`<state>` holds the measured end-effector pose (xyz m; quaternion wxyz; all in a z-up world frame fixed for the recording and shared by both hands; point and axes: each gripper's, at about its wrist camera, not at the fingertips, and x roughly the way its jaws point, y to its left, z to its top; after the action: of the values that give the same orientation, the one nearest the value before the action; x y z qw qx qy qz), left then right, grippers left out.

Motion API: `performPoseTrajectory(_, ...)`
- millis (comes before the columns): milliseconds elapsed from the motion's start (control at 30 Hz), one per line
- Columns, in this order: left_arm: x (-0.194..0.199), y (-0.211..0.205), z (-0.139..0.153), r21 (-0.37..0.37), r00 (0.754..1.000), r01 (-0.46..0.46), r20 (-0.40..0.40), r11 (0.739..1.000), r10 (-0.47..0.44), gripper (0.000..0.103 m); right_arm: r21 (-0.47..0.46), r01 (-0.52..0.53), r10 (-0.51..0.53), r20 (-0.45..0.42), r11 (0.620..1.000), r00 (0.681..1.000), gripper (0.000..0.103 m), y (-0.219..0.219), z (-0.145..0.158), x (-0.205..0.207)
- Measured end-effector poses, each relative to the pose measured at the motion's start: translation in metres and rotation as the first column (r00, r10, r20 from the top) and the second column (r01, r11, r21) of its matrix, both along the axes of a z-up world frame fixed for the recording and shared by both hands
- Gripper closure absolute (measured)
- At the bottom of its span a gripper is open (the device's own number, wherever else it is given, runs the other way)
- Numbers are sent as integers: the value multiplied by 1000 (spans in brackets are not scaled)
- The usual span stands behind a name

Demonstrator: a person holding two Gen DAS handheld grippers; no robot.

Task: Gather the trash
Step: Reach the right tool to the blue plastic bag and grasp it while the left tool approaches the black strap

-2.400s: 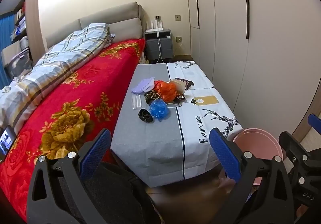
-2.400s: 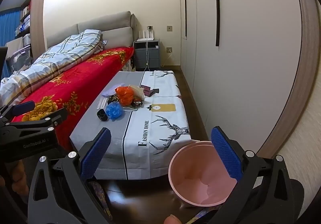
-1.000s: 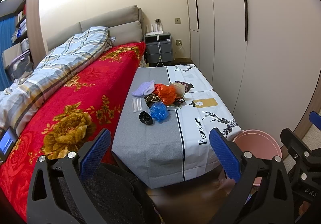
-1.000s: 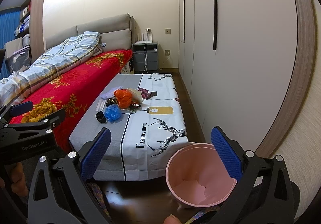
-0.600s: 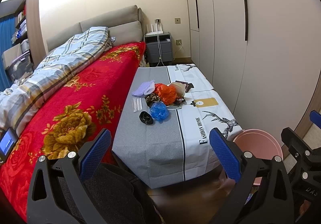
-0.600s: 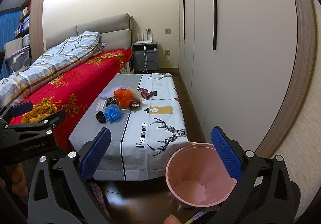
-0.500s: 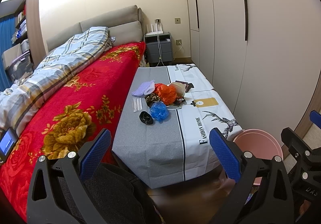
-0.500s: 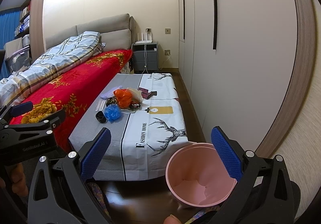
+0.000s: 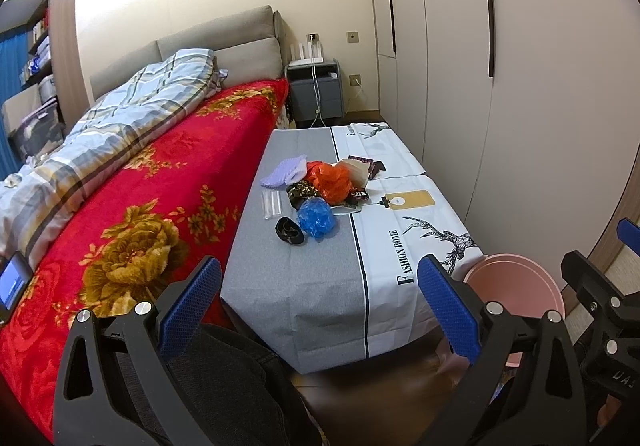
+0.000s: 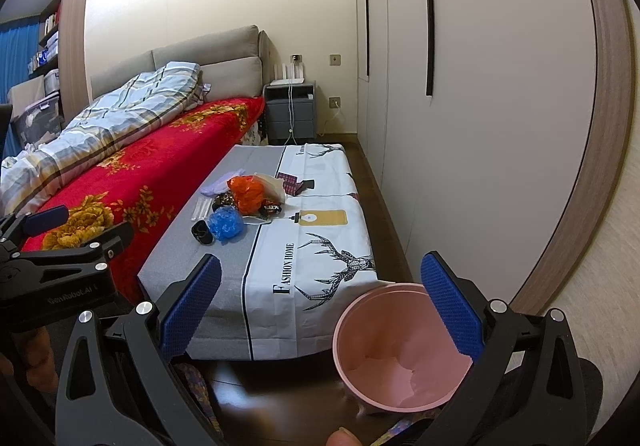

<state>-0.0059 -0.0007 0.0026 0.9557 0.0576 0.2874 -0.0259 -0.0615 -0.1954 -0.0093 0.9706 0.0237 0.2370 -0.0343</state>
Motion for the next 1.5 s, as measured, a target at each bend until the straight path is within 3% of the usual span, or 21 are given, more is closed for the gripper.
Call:
performPoseTrajectory(200,18,2,-3,-6,1000,3,-24,1000,-3,8,15,-20,20,1,1000,1000,5,1,11,16)
performPoseTrajectory(333,33,-3,3,10,1000,21,-16,1000,-21,8,102,-13,14,-12,995,1000,5,-14,19,24)
performPoseTrajectory(667,68,-4,6,23,1000,0,14,1000,-1,8,-10,121,-120,74,993,990,5,-36,13,38)
performPoseTrajectory(933,107,37,10,11,991,-122,60,993,121,8,-2,70,-69,169,998,983,5,-47,19,76)
performPoseTrajectory(1067,134,65,6,-17,979,-196,46,980,197,8,6,14,-15,86,1000,996,5,-32,6,118)
performPoseTrajectory(1367,191,105,3,9,950,-296,105,955,294,8,-10,-28,29,58,1000,998,5,24,-40,205)
performPoseTrajectory(1500,218,119,-5,-3,940,-323,111,946,322,8,-28,-112,112,10,993,994,5,54,-70,251)
